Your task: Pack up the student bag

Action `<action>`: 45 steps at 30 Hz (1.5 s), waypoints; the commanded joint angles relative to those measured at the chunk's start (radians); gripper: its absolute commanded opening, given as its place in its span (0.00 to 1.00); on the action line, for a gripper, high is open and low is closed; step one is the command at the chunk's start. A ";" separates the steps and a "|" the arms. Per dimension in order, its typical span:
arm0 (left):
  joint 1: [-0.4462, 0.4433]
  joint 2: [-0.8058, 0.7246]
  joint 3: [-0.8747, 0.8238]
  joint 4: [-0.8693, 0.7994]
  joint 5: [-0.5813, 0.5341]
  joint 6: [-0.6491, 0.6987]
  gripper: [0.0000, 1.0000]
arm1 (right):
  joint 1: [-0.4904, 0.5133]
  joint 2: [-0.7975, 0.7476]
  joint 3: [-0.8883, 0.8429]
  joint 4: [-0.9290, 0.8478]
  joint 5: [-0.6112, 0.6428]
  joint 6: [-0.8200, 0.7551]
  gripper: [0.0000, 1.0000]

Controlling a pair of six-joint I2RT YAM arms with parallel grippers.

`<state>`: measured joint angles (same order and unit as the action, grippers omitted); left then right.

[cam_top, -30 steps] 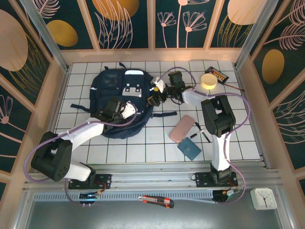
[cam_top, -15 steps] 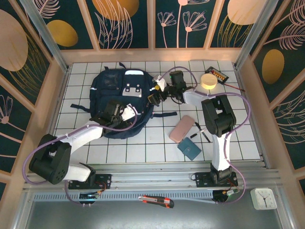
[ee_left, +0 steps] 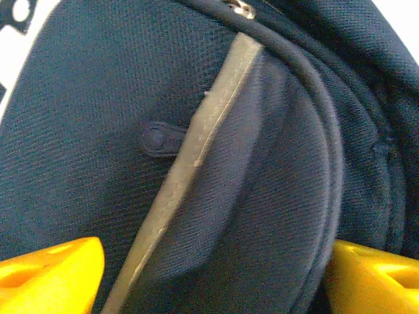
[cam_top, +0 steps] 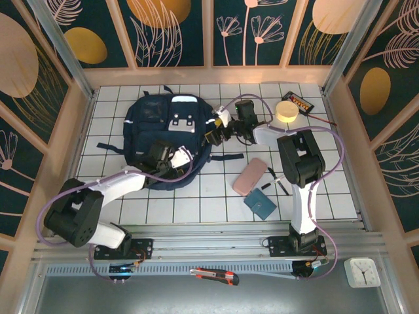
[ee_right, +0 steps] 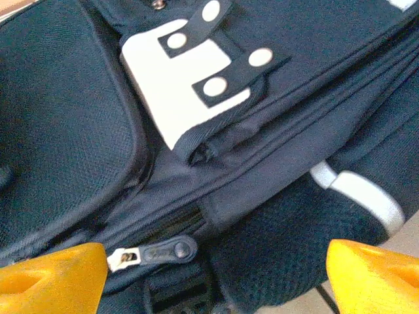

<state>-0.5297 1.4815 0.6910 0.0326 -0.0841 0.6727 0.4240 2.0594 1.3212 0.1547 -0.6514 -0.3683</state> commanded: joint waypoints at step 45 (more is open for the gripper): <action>0.088 -0.280 0.217 -0.281 0.035 -0.009 0.00 | 0.112 0.089 0.184 -0.213 -0.013 -0.432 0.80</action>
<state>-0.4515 1.2209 0.8452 -0.2913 -0.0456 0.6525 0.5365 2.1262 1.4750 -0.0315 -0.6922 -0.7700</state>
